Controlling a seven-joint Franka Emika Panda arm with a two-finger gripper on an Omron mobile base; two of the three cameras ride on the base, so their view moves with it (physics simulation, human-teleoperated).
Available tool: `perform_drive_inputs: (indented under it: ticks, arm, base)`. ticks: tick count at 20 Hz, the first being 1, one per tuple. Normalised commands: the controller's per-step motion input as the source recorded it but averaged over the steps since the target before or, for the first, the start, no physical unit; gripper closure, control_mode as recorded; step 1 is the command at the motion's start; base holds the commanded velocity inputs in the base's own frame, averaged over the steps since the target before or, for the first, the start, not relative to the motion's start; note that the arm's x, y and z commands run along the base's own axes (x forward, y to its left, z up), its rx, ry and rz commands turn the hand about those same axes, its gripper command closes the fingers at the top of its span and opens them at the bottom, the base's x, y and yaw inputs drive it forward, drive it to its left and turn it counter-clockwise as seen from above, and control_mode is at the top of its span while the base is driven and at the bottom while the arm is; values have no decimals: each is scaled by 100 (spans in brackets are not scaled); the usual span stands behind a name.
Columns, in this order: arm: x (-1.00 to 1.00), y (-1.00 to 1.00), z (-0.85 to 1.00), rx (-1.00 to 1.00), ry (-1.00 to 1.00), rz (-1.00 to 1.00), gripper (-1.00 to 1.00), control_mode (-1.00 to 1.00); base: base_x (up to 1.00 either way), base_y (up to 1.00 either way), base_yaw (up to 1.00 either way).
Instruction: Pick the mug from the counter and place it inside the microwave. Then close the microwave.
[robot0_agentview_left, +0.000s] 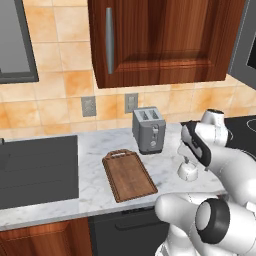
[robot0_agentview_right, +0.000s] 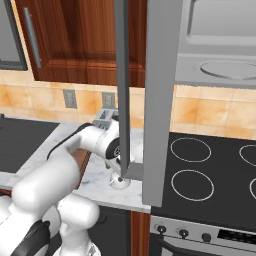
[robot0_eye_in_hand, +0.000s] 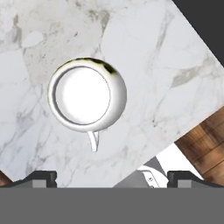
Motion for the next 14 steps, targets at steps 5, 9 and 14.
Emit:
perform_drive_inputs:
  ticks: [5,9,14]
  arm:
    - [0,2,-6,0,0,4,-100,-100]
    - [0,1,-8,0,0,3,-100,-100]
    - [12,0,-16,0,0,1,-100,-100]
  base:
    - [0,0,0]
    - [0,0,0]
    - [0,0,0]
